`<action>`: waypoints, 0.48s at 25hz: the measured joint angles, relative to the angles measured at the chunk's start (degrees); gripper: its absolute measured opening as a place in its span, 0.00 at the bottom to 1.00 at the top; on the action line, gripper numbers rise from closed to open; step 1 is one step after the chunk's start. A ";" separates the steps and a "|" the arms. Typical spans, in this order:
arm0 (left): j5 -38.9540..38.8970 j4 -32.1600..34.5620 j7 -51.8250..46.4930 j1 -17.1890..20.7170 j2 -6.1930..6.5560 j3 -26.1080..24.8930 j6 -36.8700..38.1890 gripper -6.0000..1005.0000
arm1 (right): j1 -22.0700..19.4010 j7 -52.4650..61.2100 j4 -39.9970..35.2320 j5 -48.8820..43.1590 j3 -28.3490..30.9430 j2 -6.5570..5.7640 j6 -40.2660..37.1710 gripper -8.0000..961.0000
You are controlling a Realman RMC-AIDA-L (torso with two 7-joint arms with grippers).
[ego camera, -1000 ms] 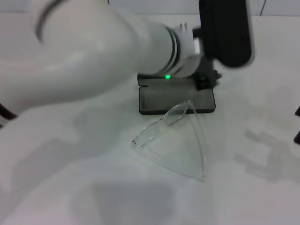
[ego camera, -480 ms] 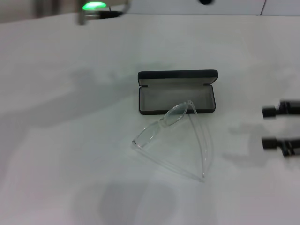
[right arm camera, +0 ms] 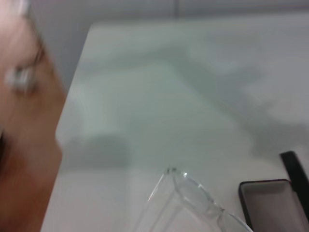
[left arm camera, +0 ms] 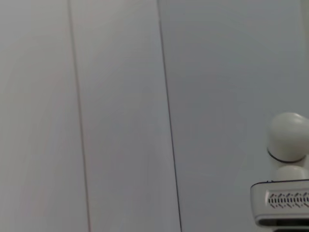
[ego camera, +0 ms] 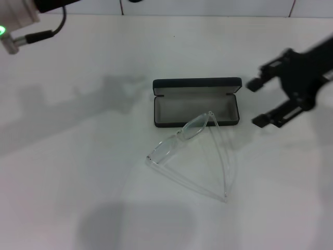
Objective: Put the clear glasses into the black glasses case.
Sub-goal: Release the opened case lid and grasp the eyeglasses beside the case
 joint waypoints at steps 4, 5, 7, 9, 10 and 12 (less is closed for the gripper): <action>-3.81 -6.81 1.78 -0.34 0.09 -4.95 4.16 0.19 | 9.72 0.57 3.78 -8.03 -4.51 2.07 1.62 0.75; -4.25 -8.06 1.96 -0.65 0.07 -6.34 5.46 0.19 | 12.06 0.39 5.22 -9.98 -5.58 2.73 2.69 0.75; -6.15 -11.31 2.85 -1.44 0.08 -9.50 8.72 0.19 | 15.45 0.15 8.01 -10.95 -8.89 3.38 5.75 0.74; -7.96 -13.96 3.76 -2.10 0.21 -12.70 11.84 0.19 | 17.79 0.08 10.64 -10.06 -13.29 3.45 9.22 0.74; -8.64 -15.22 4.04 -2.42 0.27 -14.64 13.75 0.19 | 19.00 0.05 12.10 -9.41 -15.91 3.44 11.26 0.74; -8.93 -17.21 4.07 -2.85 0.35 -18.13 17.33 0.19 | 20.83 -0.24 14.62 -7.89 -19.91 3.50 14.76 0.73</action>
